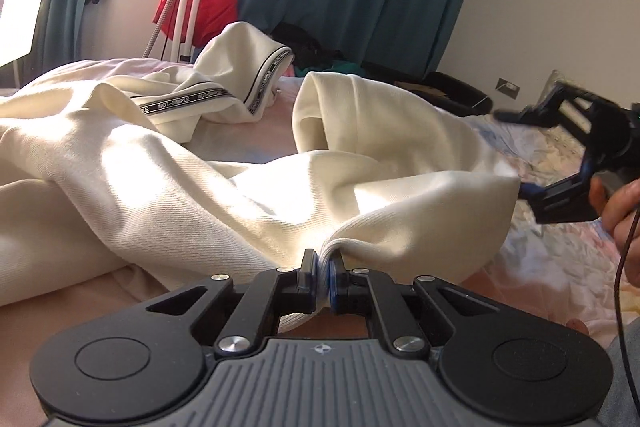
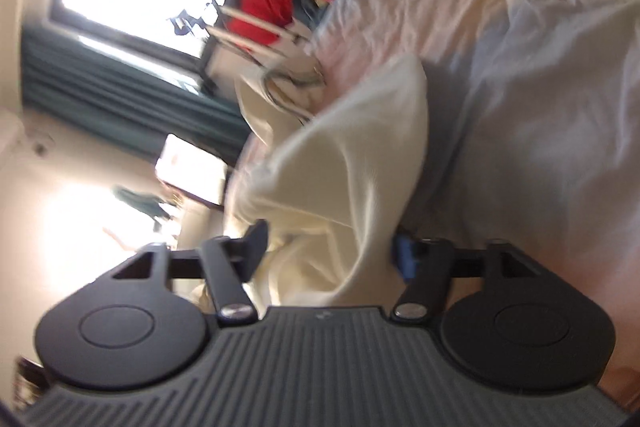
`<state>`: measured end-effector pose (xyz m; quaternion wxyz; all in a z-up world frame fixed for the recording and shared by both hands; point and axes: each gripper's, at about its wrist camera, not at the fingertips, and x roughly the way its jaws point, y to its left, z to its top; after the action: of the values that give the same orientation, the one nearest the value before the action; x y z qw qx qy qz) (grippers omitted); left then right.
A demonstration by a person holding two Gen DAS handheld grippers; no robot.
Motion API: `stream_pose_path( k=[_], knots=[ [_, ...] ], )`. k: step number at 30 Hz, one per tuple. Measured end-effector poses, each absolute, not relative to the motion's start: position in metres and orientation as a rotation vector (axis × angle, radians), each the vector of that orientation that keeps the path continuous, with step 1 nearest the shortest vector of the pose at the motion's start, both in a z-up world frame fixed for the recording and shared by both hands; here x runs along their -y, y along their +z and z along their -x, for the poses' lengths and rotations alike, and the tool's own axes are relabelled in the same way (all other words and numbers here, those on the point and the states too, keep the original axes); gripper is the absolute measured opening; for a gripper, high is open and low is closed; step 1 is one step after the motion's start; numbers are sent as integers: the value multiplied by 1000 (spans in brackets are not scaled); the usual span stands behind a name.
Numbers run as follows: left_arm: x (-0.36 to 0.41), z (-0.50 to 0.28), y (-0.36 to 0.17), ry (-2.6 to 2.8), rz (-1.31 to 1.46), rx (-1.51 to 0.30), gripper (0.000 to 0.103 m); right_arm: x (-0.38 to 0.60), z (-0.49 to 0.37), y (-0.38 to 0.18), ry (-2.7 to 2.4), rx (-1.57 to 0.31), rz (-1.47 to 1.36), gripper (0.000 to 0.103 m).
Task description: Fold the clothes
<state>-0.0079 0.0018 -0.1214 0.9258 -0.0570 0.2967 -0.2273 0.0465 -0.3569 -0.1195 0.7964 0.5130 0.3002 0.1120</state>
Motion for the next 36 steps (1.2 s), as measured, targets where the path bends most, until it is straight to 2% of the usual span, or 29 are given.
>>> stream_pose_path(
  k=[5, 11, 16, 18, 19, 20, 22, 25, 32, 33, 36],
  knots=[
    [-13, 11, -118, -402, 161, -624, 6, 394, -56, -129, 136, -568, -1218, 71],
    [-32, 5, -111, -324, 291, -600, 6, 423, -116, -169, 36, -690, -1241, 66],
    [-38, -2, -114, -320, 338, -607, 6, 406, -165, -207, 77, -758, -1298, 66],
    [-39, -4, -116, -330, 345, -607, 6, 397, -186, -211, 115, -748, -1280, 62],
    [-39, -5, -117, -335, 348, -607, 6, 392, -195, -211, 118, -749, -1247, 51],
    [-40, -5, -118, -340, 352, -607, 6, 387, -203, -211, 122, -750, -1213, 30],
    [-40, -7, -120, -351, 359, -607, 6, 383, -209, -202, 102, -715, -1127, 10],
    [-38, -8, -116, -403, 377, -577, 6, 387, -208, -181, 53, -621, -1000, 8],
    [-13, 6, -100, -553, 345, -459, 10, 445, -127, -101, -183, -117, -880, 8],
    [-9, 6, -100, -561, 339, -461, 13, 454, -115, -99, -243, -93, -854, 9],
    [2, 6, -102, -567, 287, -492, 17, 476, -101, -121, -405, -226, -799, 9]
  ],
)
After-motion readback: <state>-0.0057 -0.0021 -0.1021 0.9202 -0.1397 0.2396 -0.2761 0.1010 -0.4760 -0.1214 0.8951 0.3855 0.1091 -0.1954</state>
